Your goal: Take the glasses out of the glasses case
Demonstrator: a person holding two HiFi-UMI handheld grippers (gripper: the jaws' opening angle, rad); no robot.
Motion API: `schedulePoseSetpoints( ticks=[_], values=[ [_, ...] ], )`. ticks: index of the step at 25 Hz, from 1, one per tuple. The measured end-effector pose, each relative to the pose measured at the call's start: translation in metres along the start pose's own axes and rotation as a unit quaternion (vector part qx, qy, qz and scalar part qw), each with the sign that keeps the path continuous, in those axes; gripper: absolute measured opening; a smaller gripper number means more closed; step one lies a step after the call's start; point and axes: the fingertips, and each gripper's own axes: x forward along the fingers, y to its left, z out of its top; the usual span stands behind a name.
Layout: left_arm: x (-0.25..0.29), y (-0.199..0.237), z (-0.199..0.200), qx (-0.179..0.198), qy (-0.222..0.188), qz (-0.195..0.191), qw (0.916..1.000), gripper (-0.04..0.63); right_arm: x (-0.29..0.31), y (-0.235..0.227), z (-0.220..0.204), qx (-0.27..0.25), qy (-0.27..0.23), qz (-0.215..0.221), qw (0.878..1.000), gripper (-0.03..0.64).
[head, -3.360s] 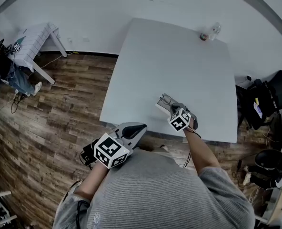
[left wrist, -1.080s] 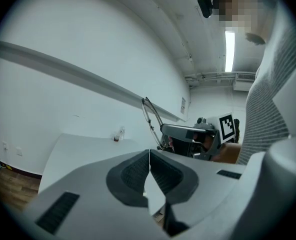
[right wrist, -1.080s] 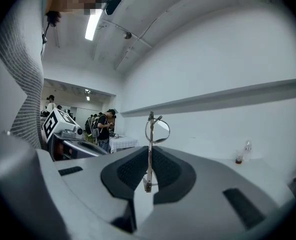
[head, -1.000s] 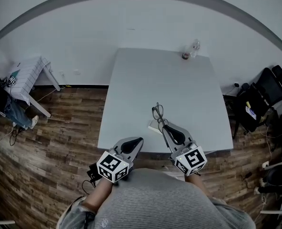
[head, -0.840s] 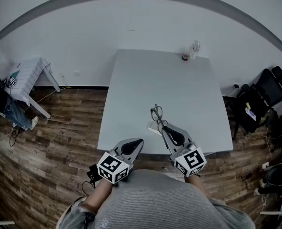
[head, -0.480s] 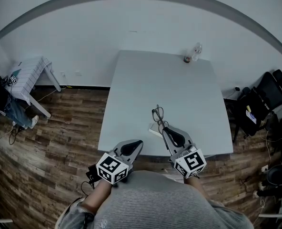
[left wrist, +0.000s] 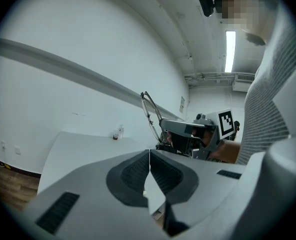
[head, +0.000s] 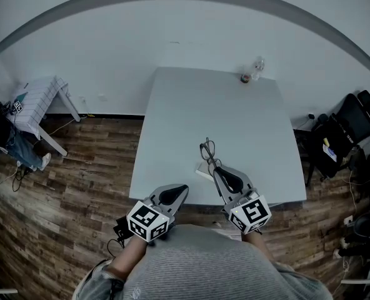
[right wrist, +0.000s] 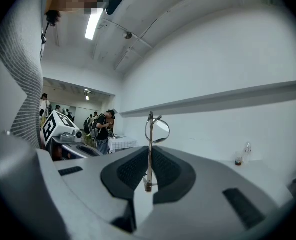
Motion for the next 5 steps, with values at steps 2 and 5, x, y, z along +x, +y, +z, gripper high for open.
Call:
schedulePoseSetpoints(
  ticks=[2,5],
  values=[
    [0.001,-0.0022,-0.0012,0.0,0.001,-0.002,1.0,0.013,-0.0018,-0.0001,-0.0006,-0.001,0.0,0.0,1.0,0.031],
    [0.0024,-0.0046,-0.0013,0.002,0.003,-0.003,1.0,0.013,-0.0044,-0.0005,0.0003,-0.002,-0.003,0.001,1.0,0.031]
  ],
)
